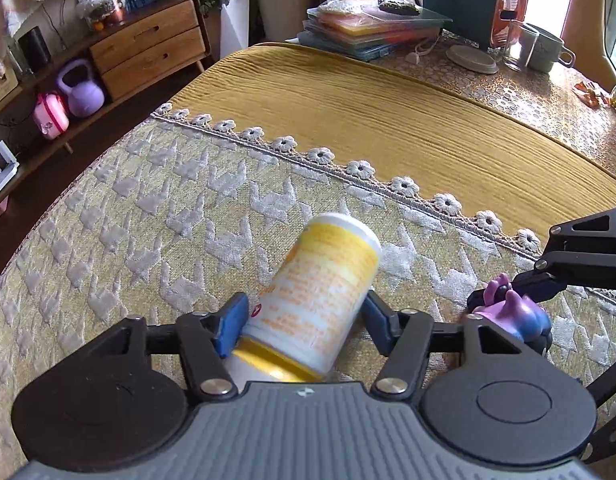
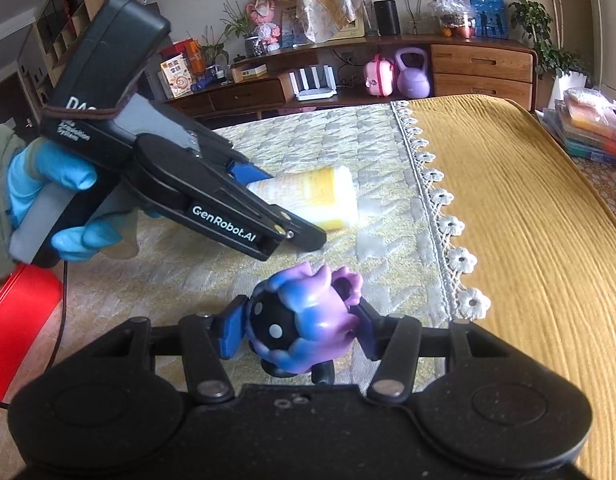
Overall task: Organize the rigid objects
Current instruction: 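Grasp the white pill bottle with the left tool while the right tool grasps the purple-blue plush toy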
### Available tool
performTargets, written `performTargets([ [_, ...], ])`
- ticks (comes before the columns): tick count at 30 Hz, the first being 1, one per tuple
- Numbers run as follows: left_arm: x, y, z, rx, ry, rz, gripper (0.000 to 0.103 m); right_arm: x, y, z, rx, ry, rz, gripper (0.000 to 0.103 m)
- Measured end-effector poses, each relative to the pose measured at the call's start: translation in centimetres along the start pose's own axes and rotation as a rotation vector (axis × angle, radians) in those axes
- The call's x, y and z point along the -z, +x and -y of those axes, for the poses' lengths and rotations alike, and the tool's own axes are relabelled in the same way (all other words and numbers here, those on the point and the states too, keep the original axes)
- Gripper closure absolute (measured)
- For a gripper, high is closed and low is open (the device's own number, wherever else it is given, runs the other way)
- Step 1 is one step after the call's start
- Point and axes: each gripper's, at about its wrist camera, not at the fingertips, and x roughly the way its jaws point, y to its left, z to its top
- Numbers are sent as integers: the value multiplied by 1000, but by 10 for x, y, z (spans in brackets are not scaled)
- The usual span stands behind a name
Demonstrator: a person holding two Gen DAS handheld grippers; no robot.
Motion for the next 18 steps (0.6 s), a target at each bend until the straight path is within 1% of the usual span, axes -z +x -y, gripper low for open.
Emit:
performTargets([
  [2,2,-3,5,-30,-21,-10,54,2,-2,-2,15,11,-1,49],
  [5,6,-9,13,-79,-44,-20,56,4,-8,-4,28,33,-4,49],
  [10,14,-23,22,-137,-122,-40,56,9,-23,-13,43,45,-6,49],
  [12,19,-33,23,-143,-175,-47,57,11,-31,-16,42,59,-4,49],
  [14,23,-45,25,-132,-220,-54,59,12,-40,-21,37,65,-1,49],
  [18,36,-73,35,-145,-273,-64,59,11,-57,-37,37,54,5,49],
])
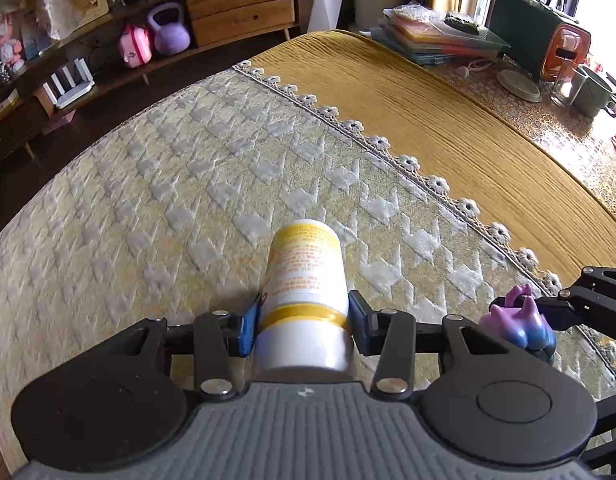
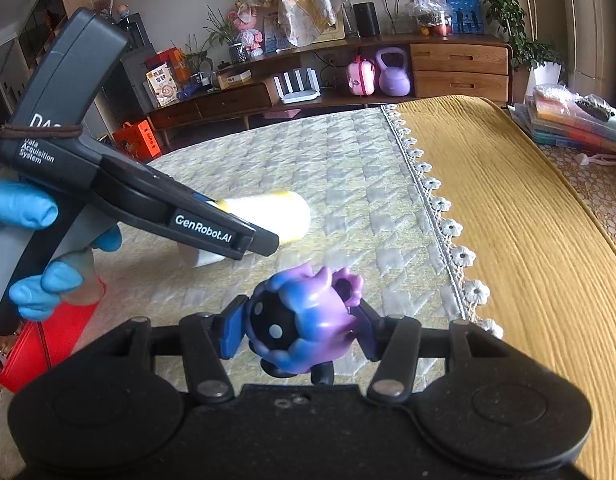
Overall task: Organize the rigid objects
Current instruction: 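Grasp the white pill bottle with the left tool while the right tool grasps the purple-blue plush toy, then carry the pill bottle and plush toy into the red tin box and release them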
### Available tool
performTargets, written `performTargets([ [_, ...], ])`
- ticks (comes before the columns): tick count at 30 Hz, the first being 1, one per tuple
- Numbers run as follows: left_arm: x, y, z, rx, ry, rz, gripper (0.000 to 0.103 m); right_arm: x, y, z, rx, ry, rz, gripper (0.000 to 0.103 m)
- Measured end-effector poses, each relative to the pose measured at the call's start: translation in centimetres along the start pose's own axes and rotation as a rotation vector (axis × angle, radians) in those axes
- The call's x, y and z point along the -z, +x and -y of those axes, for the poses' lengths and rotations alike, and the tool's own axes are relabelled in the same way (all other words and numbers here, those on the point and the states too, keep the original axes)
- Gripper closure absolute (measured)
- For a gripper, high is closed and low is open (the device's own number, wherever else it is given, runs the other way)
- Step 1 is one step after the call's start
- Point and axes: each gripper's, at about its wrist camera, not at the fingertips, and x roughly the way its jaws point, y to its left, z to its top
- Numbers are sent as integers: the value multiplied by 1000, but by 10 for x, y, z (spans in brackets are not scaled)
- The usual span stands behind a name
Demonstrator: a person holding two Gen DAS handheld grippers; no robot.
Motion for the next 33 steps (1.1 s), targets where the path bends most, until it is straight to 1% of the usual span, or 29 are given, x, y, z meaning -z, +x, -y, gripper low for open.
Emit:
performTargets([
  [9,49,-63,8,-6,-46,22,59,9,-43,-41,4,-52,19,49],
  [14,76,-91,6,-1,-114,32,59,17,-65,-60,3,-80,26,49],
  [18,99,-118,2,17,-161,48,59,22,-80,-77,-11,-108,34,49],
  [22,125,-142,-9,28,-240,66,59,27,-90,-96,-32,-131,39,49],
  [28,160,-170,-25,4,-317,84,59,31,-98,-126,-70,-175,36,49],
  [33,183,-191,-46,-14,-381,119,59,28,-95,-149,-92,-204,32,49],
])
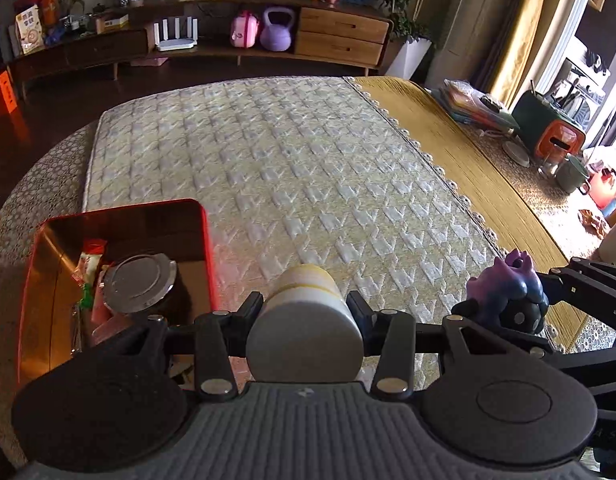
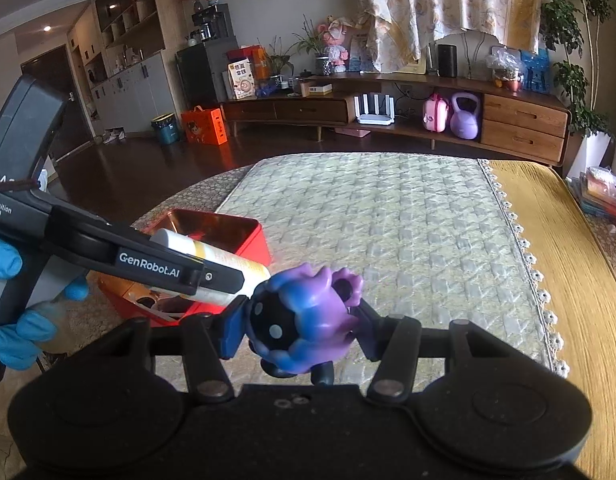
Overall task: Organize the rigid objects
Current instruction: 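Carry the pill bottle and plush toy into the red tin box and release them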
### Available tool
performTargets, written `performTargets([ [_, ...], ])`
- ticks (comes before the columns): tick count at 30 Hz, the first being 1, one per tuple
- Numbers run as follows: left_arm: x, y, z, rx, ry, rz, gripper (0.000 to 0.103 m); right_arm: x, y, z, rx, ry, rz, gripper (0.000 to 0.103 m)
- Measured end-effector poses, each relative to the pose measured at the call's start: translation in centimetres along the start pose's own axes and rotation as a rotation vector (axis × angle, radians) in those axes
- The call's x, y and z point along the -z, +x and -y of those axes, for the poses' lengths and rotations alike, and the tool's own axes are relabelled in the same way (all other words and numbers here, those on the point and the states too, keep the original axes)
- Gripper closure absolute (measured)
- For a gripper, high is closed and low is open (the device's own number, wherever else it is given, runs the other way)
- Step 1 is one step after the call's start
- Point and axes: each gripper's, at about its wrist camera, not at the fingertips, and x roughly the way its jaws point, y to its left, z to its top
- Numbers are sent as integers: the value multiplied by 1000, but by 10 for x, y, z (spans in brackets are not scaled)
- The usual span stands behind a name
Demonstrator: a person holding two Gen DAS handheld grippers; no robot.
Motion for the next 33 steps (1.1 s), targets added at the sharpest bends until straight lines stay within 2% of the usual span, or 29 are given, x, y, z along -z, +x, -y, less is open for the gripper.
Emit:
performTargets([
  [15,21,-43,-100,-90,-202,122,59,-18,46,-64,-68,-69,-38,49],
  [22,23,-38,-134,-126,-253,148,59,-31,77,-87,-80,-107,-52,49],
  [33,32,-13,-175,-194,-316,187,59,-63,144,-99,-72,-152,-70,49],
])
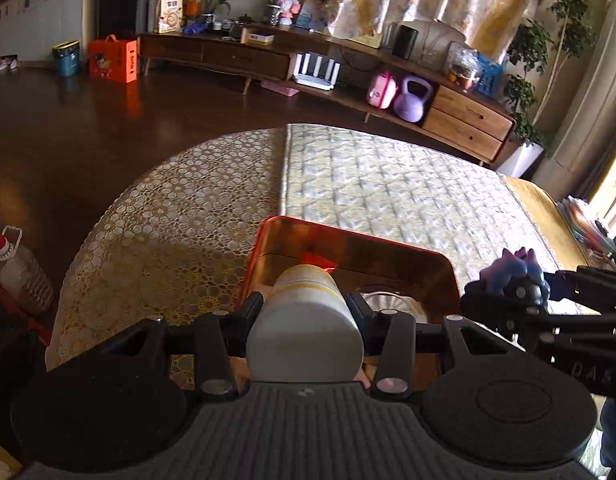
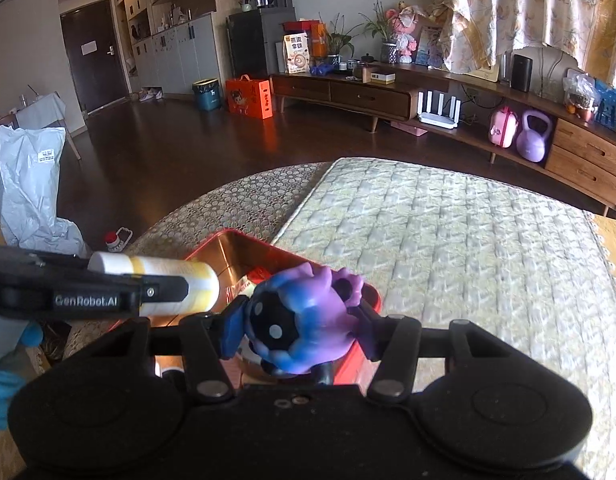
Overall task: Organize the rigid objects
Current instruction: 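Carry the pill bottle and plush toy into the red tin box and release them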
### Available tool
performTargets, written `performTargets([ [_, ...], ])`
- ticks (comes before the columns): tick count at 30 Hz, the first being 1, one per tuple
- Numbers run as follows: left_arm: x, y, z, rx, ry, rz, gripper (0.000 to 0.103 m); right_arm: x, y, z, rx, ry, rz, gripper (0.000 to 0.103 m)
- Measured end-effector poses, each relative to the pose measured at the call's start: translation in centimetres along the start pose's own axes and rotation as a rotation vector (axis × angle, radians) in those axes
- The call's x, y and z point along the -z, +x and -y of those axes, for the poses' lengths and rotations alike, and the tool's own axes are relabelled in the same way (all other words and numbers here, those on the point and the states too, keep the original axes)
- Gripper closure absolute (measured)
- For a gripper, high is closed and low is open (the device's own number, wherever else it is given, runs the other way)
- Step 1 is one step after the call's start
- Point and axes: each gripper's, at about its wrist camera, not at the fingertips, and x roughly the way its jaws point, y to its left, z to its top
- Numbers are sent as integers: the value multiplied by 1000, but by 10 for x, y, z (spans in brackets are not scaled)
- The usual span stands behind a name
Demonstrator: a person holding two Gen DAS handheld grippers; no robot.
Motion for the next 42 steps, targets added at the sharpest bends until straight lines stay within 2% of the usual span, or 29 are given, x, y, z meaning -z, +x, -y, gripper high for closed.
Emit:
performTargets([
  [8,6,19,-8,3,-2,9,59,-10,45,-3,-22,-19,-47,49],
  [19,20,29,-2,8,45,-2,59,-6,74,-1,-9,12,-112,48],
  [26,26,34,2,1,64,-41,59,-8,80,-5,42,19,-113,47],
  [33,29,37,9,8,89,-78,58,-6,74,-2,95,35,-104,40],
  [39,29,34,11,12,84,-92,58,-3,55,-2,81,51,-77,39],
  [42,28,30,8,34,61,-90,50,0,44,-3,74,53,-66,35],
])
